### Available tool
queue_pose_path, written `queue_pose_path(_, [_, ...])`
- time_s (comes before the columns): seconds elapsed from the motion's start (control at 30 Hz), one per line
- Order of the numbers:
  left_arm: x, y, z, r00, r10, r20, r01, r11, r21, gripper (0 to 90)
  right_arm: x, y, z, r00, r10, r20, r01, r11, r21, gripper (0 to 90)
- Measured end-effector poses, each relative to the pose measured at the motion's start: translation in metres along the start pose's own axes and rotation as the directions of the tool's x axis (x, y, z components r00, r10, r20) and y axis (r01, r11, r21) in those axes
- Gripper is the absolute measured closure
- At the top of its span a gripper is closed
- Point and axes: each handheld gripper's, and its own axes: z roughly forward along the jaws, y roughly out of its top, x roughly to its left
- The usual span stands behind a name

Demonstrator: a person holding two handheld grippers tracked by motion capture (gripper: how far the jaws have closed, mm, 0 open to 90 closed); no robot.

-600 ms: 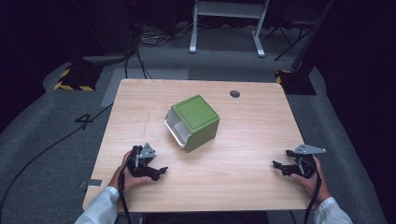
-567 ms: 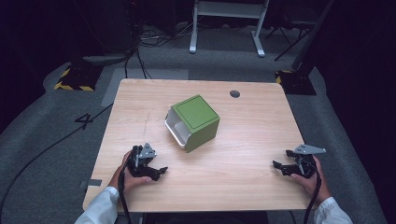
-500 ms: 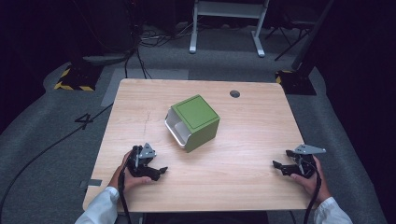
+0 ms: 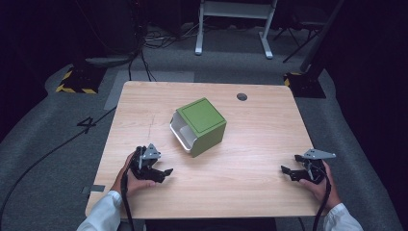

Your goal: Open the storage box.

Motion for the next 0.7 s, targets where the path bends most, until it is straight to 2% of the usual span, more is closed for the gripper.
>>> queue_pose_path(0.1, [-0.003,0.008,0.000,0.9995,0.032,0.002,-0.032,0.9994,0.010,17.6,0.000,0.000,0.000,1.0000,0.000,0.000,0.000,1.000,0.000,15.3])
queue_pose_path(0.17, [-0.006,0.019,0.000,0.9984,0.055,0.015,-0.054,0.9984,-0.014,17.6,0.000,0.000,0.000,1.0000,0.000,-0.001,0.000,1.000,0.000,15.3])
queue_pose_path(0.23, [-0.007,0.023,0.000,0.9982,0.055,0.025,-0.054,0.9982,-0.026,17.6,0.000,0.000,0.000,1.0000,0.000,-0.001,0.000,1.000,0.000,15.3])
queue_pose_path(0.37, [-0.016,0.047,0.004,0.9910,0.124,0.051,-0.121,0.9909,-0.060,17.5,0.000,0.000,0.000,1.0000,0.000,0.000,0.000,1.000,0.000,15.3])
queue_pose_path(0.57, [-0.018,0.065,0.011,0.9904,0.124,0.062,-0.119,0.9900,-0.076,16.0,0.000,0.000,0.000,1.0000,0.000,-0.001,0.000,1.000,0.000,15.3])
queue_pose_path(0.6, [-0.019,0.071,0.013,0.9892,0.127,0.073,-0.121,0.9890,-0.086,16.1,0.000,0.000,0.000,1.0000,0.000,0.000,0.000,1.000,0.000,15.3])
queue_pose_path(0.7, [-0.022,0.076,0.016,0.9877,0.139,0.072,-0.132,0.9866,-0.097,16.1,0.000,0.000,0.000,1.0000,0.000,-0.001,0.000,1.000,0.000,15.3])
